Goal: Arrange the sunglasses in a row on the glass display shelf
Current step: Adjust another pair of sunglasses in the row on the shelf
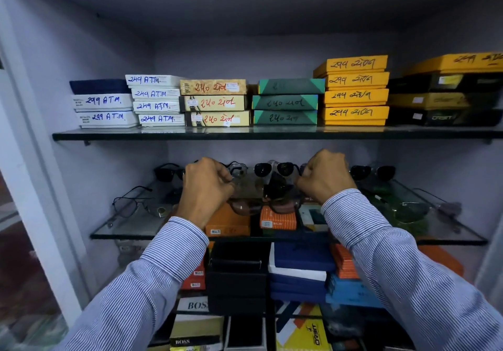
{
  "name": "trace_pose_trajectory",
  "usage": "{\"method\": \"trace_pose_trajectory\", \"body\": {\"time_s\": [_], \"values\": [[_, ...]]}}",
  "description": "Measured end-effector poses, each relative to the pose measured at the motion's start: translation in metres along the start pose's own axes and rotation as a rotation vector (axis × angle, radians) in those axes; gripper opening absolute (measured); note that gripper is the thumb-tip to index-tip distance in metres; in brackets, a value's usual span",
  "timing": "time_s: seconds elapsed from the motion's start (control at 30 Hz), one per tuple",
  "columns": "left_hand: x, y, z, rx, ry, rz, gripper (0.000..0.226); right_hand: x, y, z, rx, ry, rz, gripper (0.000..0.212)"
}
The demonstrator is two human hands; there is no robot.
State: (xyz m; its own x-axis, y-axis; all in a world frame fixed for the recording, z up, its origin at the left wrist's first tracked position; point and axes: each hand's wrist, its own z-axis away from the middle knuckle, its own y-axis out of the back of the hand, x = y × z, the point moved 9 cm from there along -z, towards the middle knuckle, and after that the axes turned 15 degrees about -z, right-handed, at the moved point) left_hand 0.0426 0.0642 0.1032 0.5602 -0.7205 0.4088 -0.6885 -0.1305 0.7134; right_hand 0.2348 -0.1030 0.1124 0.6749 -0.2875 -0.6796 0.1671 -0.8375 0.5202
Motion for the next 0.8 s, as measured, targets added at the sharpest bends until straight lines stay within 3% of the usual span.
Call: {"method": "trace_pose_trajectory", "body": {"time_s": [0.17, 0.57, 0.8], "values": [[-0.001, -0.011, -0.001, -0.059, 0.02, 0.038, 0.008, 0.013, -0.006, -0.002, -0.056, -0.053, 0.019, 0.014], [0.002, -0.059, -0.01, -0.214, 0.08, 0.12, 0.013, 0.047, -0.015, -0.024, -0.269, -0.21, 0.166, 0.046], [0.001, -0.069, -0.019, -0.204, 0.075, 0.081, 0.004, 0.049, -0.029, -0.035, -0.295, -0.195, 0.266, 0.045]]}}
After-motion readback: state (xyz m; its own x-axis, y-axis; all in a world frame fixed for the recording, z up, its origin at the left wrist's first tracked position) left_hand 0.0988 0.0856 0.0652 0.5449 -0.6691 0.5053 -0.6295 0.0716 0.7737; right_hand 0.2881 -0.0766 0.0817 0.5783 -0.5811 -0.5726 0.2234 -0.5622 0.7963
